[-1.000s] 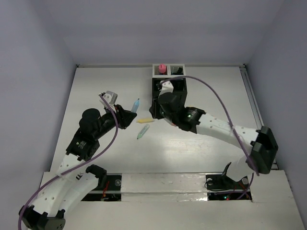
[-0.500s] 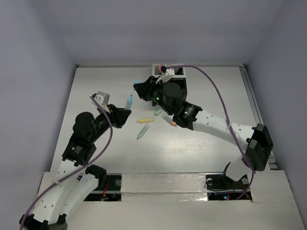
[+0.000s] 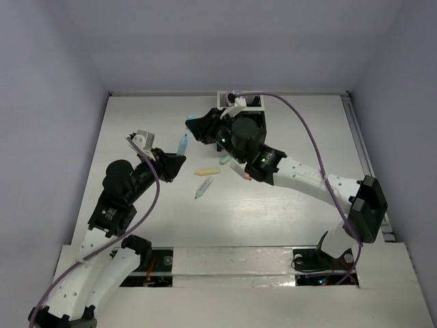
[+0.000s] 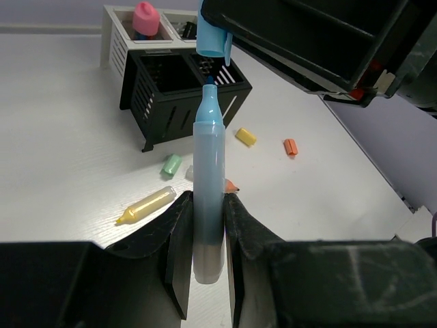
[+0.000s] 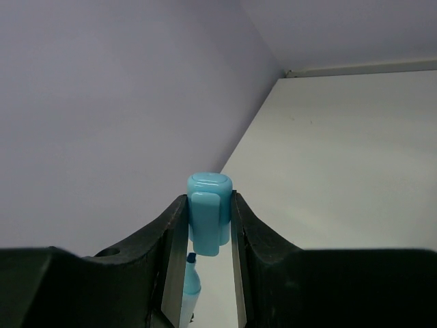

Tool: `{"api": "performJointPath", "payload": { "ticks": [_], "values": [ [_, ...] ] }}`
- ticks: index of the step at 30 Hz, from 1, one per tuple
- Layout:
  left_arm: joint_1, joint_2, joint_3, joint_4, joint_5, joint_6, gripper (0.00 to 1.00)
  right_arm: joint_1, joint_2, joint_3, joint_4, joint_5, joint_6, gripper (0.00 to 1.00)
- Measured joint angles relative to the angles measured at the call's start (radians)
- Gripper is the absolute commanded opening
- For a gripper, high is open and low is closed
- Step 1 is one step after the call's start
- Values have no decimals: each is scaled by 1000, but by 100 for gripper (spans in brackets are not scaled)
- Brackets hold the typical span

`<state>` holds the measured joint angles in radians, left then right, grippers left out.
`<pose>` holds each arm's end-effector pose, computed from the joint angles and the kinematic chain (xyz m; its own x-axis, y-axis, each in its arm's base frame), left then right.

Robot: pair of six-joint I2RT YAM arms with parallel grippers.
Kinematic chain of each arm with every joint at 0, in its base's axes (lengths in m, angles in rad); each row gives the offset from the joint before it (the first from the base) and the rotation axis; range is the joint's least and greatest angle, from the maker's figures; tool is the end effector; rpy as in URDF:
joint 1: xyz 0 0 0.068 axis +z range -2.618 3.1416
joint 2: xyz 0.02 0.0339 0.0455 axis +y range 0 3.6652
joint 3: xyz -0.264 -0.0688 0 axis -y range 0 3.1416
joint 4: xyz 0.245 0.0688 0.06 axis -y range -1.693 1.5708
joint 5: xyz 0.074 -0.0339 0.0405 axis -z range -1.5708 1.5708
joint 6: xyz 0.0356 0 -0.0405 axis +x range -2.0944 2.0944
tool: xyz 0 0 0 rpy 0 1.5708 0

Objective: Sort the stationery into containers
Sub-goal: Close the pen cap on the pen.

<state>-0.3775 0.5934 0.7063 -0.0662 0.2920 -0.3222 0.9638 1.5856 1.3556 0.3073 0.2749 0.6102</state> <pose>0.1317 -0.0633 0.3534 -0.1553 -0.2647 -0.9518 0.6021 0.7384 -0.3036 0.2270 0.3100 0.3884 -0.3284 0.4939 -0.8051 -0.5466 0.5957 0.5885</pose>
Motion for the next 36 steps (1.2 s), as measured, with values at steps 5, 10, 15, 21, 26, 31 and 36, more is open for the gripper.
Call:
{"api": "performJointPath", "payload": {
  "ticks": [5, 10, 15, 21, 26, 31, 36],
  "values": [
    [7, 0, 0, 1, 2, 0, 0, 0, 3, 13, 0, -17, 1, 0],
    [11, 0, 0, 2, 3, 0, 0, 0, 21, 24, -1, -35, 11, 0],
    [19, 0, 0, 2, 3, 0, 0, 0, 35, 24, -10, -48, 16, 0],
    [22, 0, 0, 2, 1, 0, 0, 0, 37, 24, -10, -60, 25, 0],
    [26, 0, 0, 2, -3, 0, 0, 0, 37, 24, -9, -66, 32, 0],
    [26, 0, 0, 2, -2, 0, 0, 0, 37, 24, -8, -66, 34, 0],
    [26, 6, 0, 2, 1, 0, 0, 0, 36, 24, -8, -74, 35, 0]
  ]
}}
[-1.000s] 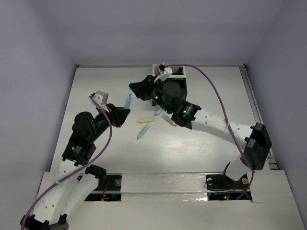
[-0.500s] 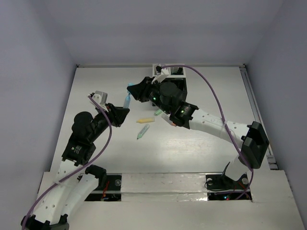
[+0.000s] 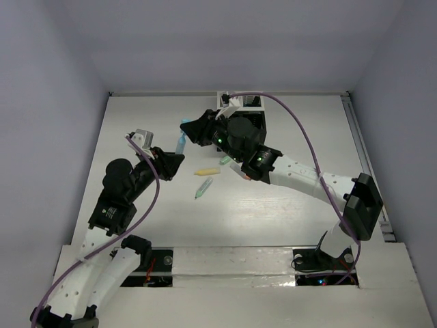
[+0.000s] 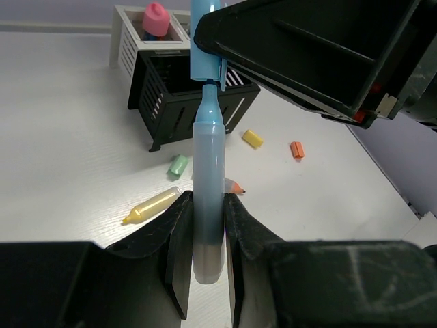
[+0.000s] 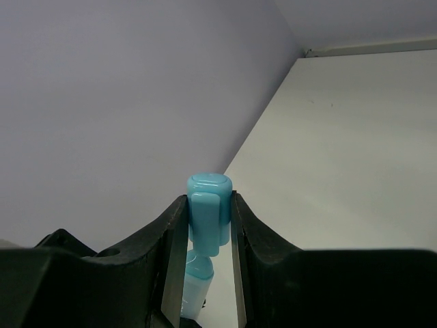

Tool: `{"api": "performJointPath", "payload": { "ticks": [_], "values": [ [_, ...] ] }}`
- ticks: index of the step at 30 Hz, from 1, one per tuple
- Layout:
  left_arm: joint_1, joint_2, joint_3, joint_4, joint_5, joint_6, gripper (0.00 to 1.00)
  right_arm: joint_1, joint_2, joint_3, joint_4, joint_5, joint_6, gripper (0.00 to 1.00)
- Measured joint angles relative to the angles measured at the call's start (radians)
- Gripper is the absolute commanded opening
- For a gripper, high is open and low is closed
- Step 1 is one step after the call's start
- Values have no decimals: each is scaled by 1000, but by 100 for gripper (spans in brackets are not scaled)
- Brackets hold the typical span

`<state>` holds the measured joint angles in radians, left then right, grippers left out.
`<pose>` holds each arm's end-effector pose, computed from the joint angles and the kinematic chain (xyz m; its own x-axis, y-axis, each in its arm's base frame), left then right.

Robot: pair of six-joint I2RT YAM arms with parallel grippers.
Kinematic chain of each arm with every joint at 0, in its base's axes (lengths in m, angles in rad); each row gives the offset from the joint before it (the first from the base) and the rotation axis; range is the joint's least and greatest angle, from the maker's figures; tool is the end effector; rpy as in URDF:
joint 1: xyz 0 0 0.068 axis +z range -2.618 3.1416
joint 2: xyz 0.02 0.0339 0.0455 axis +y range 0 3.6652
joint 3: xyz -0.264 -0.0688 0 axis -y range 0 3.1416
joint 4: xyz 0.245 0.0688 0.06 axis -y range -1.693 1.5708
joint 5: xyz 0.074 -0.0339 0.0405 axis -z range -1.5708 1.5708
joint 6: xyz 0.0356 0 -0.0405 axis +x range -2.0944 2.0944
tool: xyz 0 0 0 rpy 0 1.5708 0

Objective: Sort the stationery into containers
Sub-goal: Close the pen cap on the pen.

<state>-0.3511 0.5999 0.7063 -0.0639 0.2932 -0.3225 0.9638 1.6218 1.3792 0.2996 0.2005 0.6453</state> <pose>0.1348 -0.0603 0.3528 -0.1525 -0.2673 -0.9515 0.5821 0.7538 -0.3050 0.2308 0.3199 0.3827 -0.3899 0.4718 -0.7908 -0.5720 0.5489 0.6095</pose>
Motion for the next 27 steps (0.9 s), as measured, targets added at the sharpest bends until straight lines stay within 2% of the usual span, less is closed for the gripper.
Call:
{"api": "performJointPath", "payload": {
  "ticks": [16, 27],
  "values": [
    [6, -16, 0, -3, -26, 0, 0, 13, 0, -11, 0, -60, 48, 0],
    [11, -47, -5, -25, -29, 0, 0, 11, 0, -39, 34, -133, 157, 0]
  ]
}}
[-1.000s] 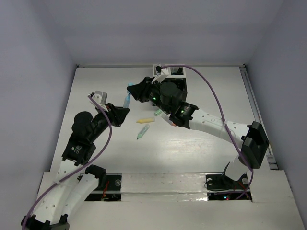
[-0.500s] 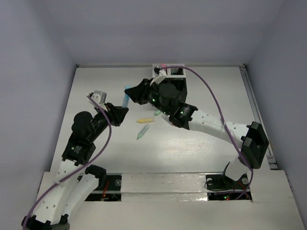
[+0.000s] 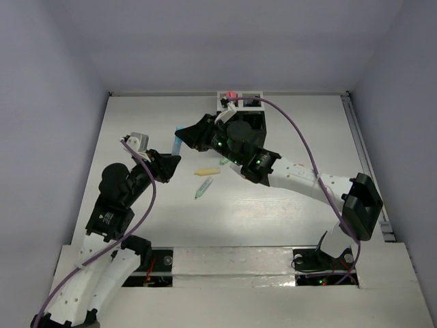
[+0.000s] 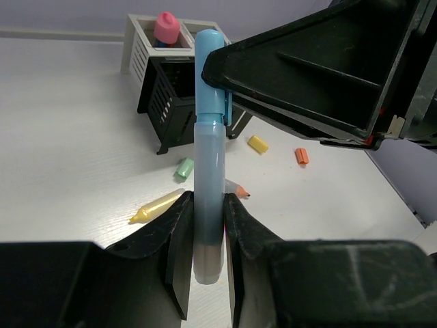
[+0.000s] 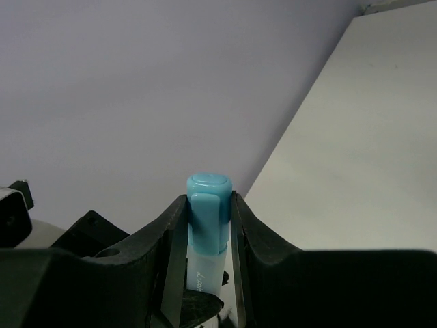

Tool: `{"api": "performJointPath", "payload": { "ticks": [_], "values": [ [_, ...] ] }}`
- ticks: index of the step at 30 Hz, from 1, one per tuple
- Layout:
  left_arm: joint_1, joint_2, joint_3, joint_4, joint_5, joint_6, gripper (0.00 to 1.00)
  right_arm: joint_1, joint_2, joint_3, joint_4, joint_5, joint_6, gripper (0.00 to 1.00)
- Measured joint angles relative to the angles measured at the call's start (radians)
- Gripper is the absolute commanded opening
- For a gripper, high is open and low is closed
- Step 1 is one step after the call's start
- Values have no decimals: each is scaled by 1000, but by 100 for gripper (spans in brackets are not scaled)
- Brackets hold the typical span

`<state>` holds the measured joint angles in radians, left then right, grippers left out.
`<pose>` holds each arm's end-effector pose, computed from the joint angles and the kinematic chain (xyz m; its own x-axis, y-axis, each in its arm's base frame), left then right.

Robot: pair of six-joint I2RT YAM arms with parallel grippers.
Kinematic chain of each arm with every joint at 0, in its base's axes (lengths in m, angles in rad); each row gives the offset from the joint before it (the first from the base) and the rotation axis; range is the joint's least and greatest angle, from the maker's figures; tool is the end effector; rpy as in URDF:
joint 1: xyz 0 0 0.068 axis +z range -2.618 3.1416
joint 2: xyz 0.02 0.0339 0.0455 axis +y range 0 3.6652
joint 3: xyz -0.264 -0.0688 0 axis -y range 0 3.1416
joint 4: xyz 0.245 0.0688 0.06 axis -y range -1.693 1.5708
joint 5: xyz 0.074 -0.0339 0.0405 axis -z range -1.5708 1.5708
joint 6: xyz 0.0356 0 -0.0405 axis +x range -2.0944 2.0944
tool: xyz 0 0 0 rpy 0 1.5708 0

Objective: Sort the stationery into containers
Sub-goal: Close the pen cap on the pen.

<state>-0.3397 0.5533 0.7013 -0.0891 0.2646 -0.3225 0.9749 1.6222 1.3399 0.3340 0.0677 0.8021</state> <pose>0.1261 -0.0544 0.3541 -0.1273 -0.2795 -0.9517 0.5561 0.7744 -0.3018 0.2237 0.3255 0.3722 -0.5461 0.4724 -0.6918 -0.5685 0.3974 0.7203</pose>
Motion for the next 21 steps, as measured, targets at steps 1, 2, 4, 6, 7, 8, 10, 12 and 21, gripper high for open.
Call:
{"api": "performJointPath", "payload": {
  "ticks": [1, 2, 4, 6, 7, 8, 10, 12, 21],
  "values": [
    [1, -2, 0, 0, 0, 0, 0, -2, 0, -5, 18, -16, 17, 0],
    [2, -5, 0, 0, 0, 0, 0, -3, 0, -13, 37, -29, 35, 0],
    [2, -13, -1, -1, -3, 0, 0, -8, 3, -18, 63, -55, 68, 0],
    [2, -20, -1, -1, -4, 0, 0, -11, 3, -31, 94, -78, 99, 0],
    [2, -23, -2, -3, -4, 0, 0, -13, 3, -36, 104, -86, 113, 0],
    [1, -26, -2, -7, -4, 0, 0, -13, 3, -46, 118, -93, 126, 0],
    [1, -35, -6, -14, -5, 0, 0, -13, 1, -62, 132, -95, 145, 0],
    [0, -40, -7, -28, -4, -1, 0, -13, -5, -76, 129, -93, 153, 0],
    [-14, -28, -7, -36, 7, 2, 0, 5, -48, -77, 19, -28, 130, 0]
  ]
}}
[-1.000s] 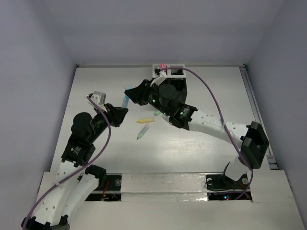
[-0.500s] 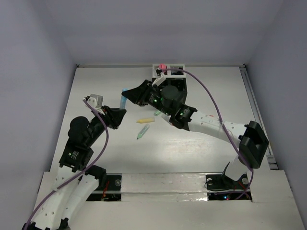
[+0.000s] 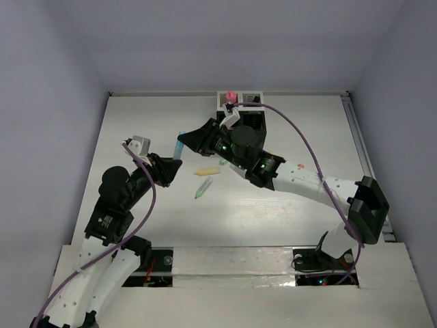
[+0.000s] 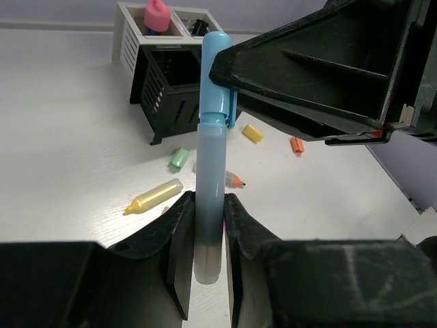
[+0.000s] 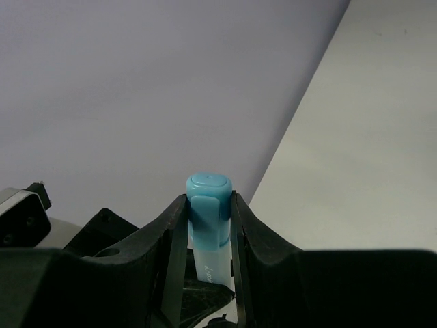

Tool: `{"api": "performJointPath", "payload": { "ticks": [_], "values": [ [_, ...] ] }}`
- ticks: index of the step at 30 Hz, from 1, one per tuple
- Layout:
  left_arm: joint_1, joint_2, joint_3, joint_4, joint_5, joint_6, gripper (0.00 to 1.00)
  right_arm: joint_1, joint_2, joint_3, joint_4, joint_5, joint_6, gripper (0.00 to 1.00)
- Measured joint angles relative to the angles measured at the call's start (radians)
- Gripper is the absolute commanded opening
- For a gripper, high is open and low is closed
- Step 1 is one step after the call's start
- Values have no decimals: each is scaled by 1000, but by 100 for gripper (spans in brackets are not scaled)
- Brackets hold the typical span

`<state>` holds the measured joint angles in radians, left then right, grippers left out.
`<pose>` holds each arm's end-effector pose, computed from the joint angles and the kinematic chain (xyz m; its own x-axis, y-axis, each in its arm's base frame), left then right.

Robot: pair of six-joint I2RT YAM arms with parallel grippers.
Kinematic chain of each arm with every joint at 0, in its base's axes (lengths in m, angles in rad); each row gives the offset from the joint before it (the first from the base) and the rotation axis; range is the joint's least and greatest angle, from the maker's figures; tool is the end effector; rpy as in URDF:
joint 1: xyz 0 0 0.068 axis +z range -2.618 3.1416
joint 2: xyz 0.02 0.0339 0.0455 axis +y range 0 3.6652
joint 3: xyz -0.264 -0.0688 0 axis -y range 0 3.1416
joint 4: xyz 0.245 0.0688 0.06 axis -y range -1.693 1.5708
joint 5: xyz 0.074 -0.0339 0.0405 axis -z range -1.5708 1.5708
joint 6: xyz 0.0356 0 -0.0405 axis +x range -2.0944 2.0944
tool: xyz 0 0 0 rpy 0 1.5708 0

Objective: Sort the stationery into containers
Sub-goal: Close the pen cap on the pen.

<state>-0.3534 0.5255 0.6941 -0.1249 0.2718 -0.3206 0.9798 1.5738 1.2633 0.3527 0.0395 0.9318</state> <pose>0.1198 -0.0544 0.3509 -0.1455 -0.2699 -0.9518 0.5681 0.7649 -0.3037 0.2139 0.3163 0.3644 -0.6344 0.4941 -0.5945 -0.5006 0.3235 0.8030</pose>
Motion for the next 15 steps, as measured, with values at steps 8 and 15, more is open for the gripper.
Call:
{"api": "performJointPath", "payload": {
  "ticks": [8, 15],
  "values": [
    [-23, 42, 2, -10, -11, 16, 0, 5, -6, 37, -145, 31, -32, 0],
    [-26, 28, 2, -12, -10, 21, 0, 4, -6, 86, -227, 4, -57, 0]
  ]
}}
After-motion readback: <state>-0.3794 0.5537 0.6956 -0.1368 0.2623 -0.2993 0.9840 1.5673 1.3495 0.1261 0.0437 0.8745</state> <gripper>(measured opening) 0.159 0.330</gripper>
